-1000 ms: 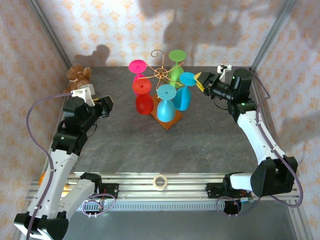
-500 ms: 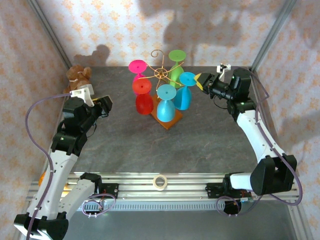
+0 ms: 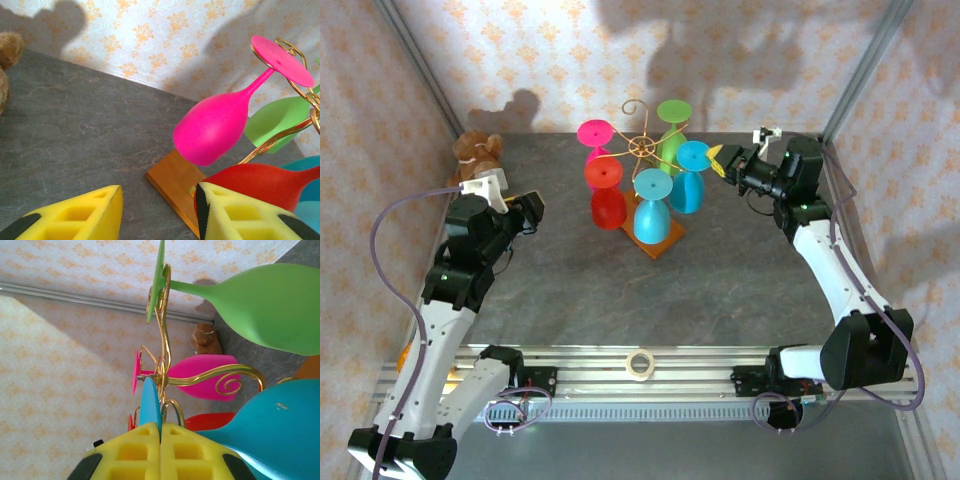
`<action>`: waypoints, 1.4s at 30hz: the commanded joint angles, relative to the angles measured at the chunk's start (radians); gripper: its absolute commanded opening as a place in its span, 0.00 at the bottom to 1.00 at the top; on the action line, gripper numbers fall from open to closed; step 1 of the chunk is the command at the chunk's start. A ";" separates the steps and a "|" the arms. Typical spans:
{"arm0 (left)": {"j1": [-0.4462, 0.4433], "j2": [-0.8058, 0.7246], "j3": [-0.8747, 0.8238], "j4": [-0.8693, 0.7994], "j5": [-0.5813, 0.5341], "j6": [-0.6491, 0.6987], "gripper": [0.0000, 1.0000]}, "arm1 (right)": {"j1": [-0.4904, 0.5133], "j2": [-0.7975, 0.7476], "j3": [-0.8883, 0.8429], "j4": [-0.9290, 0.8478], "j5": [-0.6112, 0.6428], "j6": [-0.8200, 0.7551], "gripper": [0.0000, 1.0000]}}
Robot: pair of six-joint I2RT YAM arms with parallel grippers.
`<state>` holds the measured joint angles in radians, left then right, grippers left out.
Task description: Take the wine glass off the wine glass rack
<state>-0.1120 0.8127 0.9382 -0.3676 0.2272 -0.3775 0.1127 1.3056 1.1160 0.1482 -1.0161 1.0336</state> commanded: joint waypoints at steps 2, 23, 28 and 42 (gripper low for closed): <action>-0.009 -0.017 -0.012 0.025 -0.024 -0.001 0.43 | 0.008 0.000 0.008 0.061 -0.037 0.046 0.00; -0.009 -0.021 -0.011 0.021 -0.038 0.009 0.43 | 0.023 -0.046 0.033 -0.065 -0.067 -0.037 0.00; -0.009 -0.024 -0.010 0.015 -0.043 0.013 0.43 | 0.026 -0.051 0.040 -0.066 -0.069 -0.033 0.00; -0.009 -0.005 -0.005 0.025 -0.028 0.011 0.43 | 0.030 -0.043 0.075 -0.071 -0.065 -0.032 0.00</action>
<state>-0.1120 0.8051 0.9318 -0.3676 0.2016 -0.3756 0.1349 1.2873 1.1435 0.0620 -1.0630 1.0168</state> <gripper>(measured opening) 0.433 0.062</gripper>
